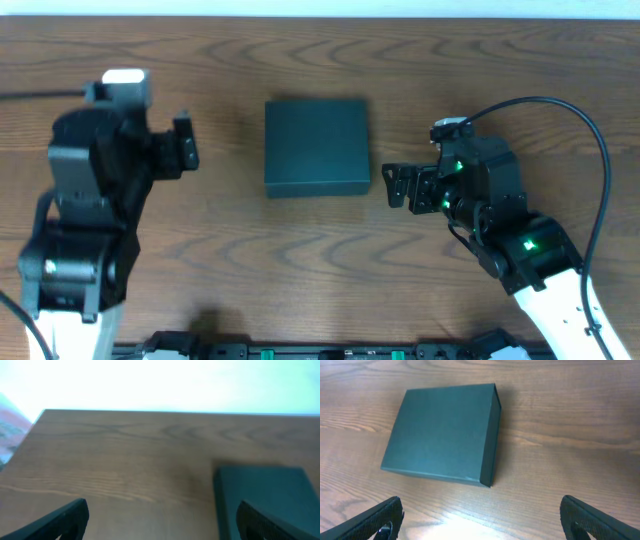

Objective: Pack container

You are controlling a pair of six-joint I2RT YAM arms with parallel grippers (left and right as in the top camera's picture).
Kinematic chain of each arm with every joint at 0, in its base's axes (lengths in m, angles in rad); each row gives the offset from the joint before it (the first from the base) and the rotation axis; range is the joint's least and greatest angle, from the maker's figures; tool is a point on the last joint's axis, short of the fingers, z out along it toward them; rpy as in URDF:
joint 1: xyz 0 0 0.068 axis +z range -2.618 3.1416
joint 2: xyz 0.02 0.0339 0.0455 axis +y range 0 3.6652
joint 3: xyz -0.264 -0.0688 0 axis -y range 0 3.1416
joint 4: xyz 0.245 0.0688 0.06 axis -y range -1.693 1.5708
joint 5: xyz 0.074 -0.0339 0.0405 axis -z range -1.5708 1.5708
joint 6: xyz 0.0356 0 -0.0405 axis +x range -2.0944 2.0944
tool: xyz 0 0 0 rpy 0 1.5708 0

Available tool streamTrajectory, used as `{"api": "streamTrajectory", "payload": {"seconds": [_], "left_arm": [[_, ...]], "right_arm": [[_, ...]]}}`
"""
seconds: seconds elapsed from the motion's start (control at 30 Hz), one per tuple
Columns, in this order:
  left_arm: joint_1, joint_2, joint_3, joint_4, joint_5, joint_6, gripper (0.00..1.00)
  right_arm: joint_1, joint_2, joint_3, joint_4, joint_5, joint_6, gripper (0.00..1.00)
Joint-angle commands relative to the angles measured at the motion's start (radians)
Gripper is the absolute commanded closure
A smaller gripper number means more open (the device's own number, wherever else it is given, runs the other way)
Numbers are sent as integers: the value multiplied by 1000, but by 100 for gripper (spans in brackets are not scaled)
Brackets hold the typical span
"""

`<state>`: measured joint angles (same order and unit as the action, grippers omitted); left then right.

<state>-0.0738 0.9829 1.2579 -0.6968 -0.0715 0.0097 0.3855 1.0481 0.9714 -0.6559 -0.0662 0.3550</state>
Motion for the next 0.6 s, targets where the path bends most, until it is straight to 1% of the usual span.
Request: {"api": "streamTrajectory", "payload": {"seconds": [0.0,0.07,0.27,0.33,0.43,0.57], "left_arm": [[48,-101,-170,64,48,-18,5],[69,-192,-292,122,68,-19,5],[93,-464,-615,236,69,-149,5],[97,-560,-728,297,69,-161,5],[105,-669,-851,347,64,-169,5],[117,-788,-967,358,63,-191,5]], "right_arm": [[-5,-3,-4,0,6,-12,1],[-5,-3,-4,0,6,-12,1],[-5,-3,-4,0,6,-12,1],[-5,-3,-4,0,6,-12,1],[-5,-3,-4,0,6,-12,1],[-5,-3,-4,0,6,-12,1]]}}
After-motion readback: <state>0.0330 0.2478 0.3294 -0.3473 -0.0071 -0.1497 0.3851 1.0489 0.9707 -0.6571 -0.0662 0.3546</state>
